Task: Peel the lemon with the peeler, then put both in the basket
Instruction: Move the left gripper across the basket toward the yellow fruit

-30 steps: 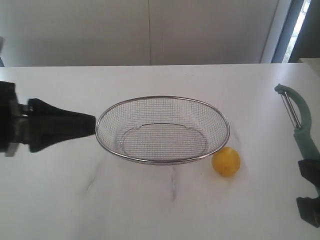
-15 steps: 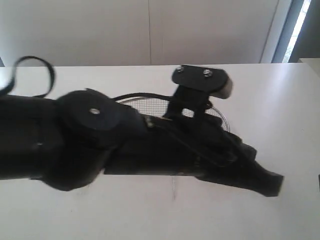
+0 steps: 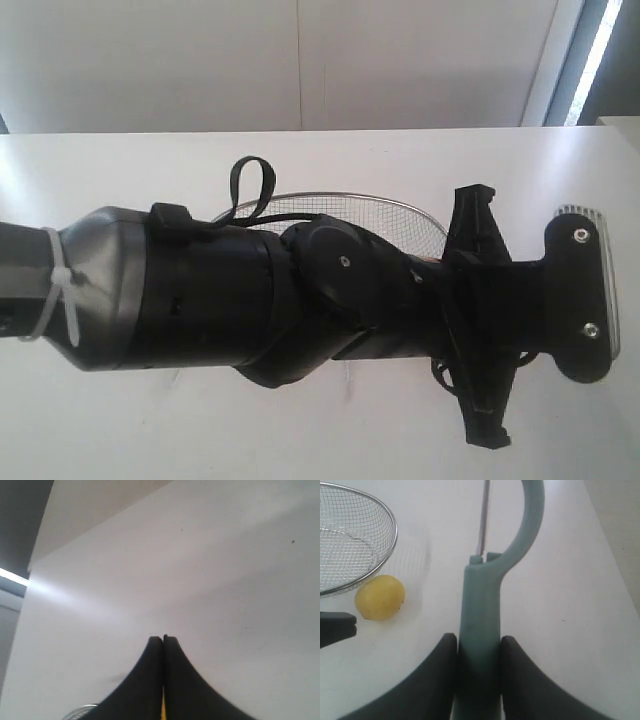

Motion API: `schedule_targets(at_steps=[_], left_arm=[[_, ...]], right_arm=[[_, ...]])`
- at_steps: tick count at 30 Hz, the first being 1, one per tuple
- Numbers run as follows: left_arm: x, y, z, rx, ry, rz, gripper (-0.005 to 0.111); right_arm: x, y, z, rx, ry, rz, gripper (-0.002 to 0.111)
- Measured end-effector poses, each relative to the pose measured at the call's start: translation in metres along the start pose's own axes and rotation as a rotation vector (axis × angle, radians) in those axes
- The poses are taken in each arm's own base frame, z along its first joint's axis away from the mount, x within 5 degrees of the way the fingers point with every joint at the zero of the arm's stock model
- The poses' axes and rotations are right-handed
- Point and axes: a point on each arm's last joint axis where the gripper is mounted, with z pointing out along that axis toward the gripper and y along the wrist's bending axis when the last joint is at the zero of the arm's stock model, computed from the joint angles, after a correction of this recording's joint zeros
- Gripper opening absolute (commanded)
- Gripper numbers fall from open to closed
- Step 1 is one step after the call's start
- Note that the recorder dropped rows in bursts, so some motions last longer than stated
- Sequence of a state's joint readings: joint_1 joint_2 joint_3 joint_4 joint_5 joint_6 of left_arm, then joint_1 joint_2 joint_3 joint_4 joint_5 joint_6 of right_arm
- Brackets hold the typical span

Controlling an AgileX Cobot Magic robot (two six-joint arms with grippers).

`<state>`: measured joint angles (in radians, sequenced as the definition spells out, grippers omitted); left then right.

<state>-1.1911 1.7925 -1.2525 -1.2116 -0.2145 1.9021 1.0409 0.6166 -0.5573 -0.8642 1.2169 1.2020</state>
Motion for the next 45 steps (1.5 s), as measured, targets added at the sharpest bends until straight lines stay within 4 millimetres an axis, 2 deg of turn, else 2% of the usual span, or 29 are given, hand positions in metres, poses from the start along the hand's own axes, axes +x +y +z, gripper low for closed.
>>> schedule_targets(at_steps=[3,6,13,15,21,25,32,37,41,45], left_arm=[[0.001,0.001,0.0,-0.009,0.006,0.055,0.0],[0.005,0.001,0.003,0.011,0.008,0.054,0.011],[0.02,-0.008,0.02,0.057,0.042,0.167,0.07],[0.023,-0.011,0.024,0.068,0.047,0.217,0.079],[0.037,-0.022,0.04,0.093,0.085,0.344,0.081],[0.042,-0.017,0.044,0.024,0.122,0.376,0.081],[0.03,-0.008,0.046,0.015,0.083,0.374,0.081],[0.016,-0.007,0.046,0.08,0.016,0.212,0.081],[0.009,0.002,0.046,0.032,0.007,0.056,0.081],[0.012,0.012,0.045,-0.064,0.059,-0.105,0.076]], right_arm=[[0.0,-0.001,0.0,-0.002,-0.002,0.003,0.0],[0.0,-0.001,0.0,-0.002,-0.002,0.003,0.0],[0.0,-0.008,-0.005,-0.025,-0.024,0.036,0.0],[0.0,-0.014,-0.009,-0.042,-0.041,0.063,0.0],[0.002,-0.032,-0.02,-0.1,-0.095,0.149,0.0],[0.006,-0.039,-0.022,-0.118,-0.11,0.19,0.0],[0.009,-0.038,-0.02,-0.118,-0.096,0.185,0.0],[0.009,-0.038,-0.02,-0.119,-0.093,0.182,0.0],[0.009,-0.038,-0.02,-0.12,-0.092,0.181,0.0],[0.009,-0.038,-0.02,-0.12,-0.092,0.181,0.0]])
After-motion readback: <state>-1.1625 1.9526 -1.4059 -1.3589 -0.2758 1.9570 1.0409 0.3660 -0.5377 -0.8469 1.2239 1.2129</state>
